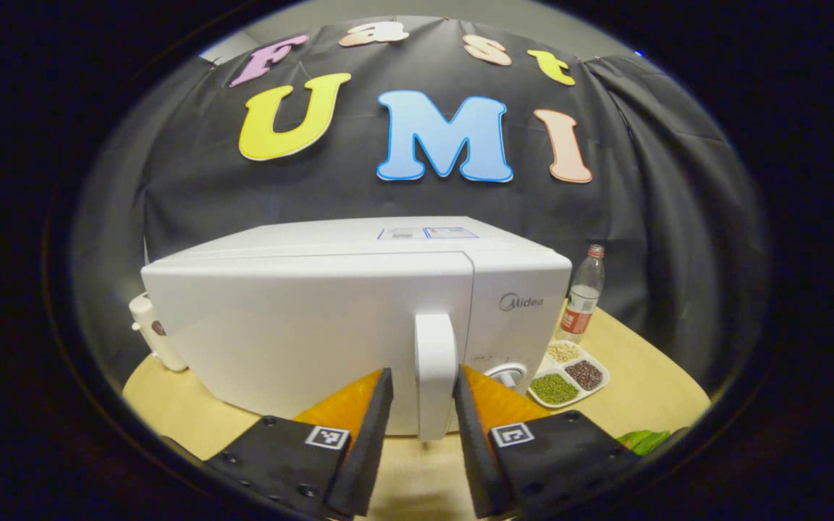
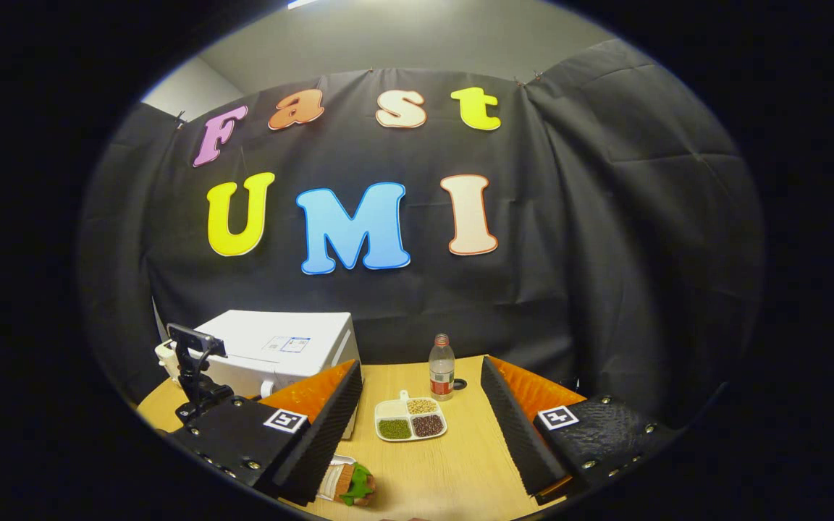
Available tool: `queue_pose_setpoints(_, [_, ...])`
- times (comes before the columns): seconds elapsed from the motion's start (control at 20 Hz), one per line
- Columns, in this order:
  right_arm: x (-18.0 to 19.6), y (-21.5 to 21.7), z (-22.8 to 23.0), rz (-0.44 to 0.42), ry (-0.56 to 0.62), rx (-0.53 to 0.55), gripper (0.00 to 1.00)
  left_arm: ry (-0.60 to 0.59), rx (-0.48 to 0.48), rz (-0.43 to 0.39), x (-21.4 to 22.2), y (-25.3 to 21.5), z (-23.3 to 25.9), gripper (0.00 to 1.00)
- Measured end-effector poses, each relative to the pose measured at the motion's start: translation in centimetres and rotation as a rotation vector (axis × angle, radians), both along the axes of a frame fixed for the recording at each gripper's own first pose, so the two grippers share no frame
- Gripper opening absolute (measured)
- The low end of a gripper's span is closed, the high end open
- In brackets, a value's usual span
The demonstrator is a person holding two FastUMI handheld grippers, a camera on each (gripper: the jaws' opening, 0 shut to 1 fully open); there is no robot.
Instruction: Open the microwave oven with the left hand, put the food in, and close the microwave oven.
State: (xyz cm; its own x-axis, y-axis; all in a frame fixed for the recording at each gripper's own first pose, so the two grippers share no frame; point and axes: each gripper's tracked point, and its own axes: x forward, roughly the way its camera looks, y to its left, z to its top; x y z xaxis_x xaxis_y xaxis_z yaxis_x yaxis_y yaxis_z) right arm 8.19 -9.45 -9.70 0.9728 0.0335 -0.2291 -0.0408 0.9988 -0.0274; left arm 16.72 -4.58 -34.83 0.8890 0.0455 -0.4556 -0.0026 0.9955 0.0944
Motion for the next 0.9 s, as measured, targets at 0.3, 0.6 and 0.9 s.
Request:
queue_pose_setpoints(0.3, [-0.3,1.5,0.1,-0.016,0.000,0.003,1.00,0.042,0.037,-0.047,-0.2,0.1,0.2,0.11])
queue_pose_setpoints(0.6, [-1.0,2.2,0.9,-0.027,-0.023,-0.002,1.00,0.083,0.015,-0.091,-0.5,0.1,0.3,0.06])
queue_pose_setpoints(0.9, [-1.5,3.8,0.9,-0.008,-0.029,0.001,0.99,0.117,0.024,-0.152,-9.1,1.3,1.5,0.06])
